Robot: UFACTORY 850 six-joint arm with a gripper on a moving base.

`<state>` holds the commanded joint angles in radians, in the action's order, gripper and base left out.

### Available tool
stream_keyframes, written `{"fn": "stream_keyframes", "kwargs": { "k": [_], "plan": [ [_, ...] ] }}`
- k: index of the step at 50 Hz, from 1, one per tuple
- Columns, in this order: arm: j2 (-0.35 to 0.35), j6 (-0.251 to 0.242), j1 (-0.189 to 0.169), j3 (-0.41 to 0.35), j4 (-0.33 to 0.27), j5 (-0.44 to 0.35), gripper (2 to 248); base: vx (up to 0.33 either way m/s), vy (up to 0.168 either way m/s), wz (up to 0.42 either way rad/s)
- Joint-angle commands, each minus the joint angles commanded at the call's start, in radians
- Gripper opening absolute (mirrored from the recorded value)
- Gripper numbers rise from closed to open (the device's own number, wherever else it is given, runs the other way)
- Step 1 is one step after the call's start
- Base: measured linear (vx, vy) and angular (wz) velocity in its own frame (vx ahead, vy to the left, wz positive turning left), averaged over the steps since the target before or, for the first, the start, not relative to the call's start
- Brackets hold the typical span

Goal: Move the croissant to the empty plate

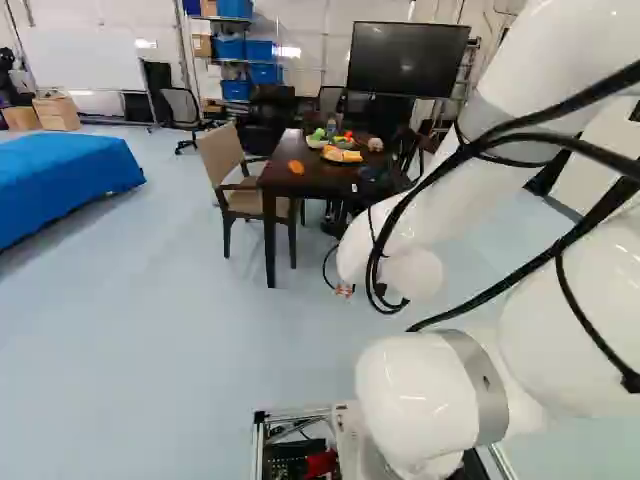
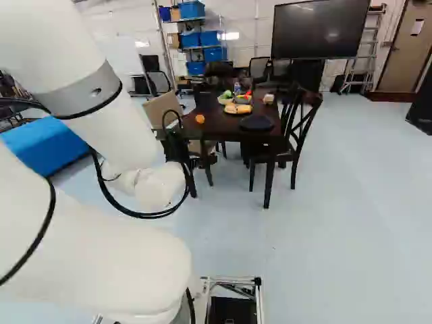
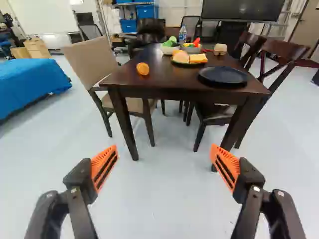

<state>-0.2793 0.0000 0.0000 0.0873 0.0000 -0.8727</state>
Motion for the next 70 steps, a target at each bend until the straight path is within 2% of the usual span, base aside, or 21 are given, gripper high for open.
{"fn": "stream_keyframes", "kwargs": {
  "k": [70],
  "plan": [
    [0.0, 0.0, 0.0, 0.0, 0.0, 0.0, 247, 0.0, 0.0, 0.0]
  ]
}}
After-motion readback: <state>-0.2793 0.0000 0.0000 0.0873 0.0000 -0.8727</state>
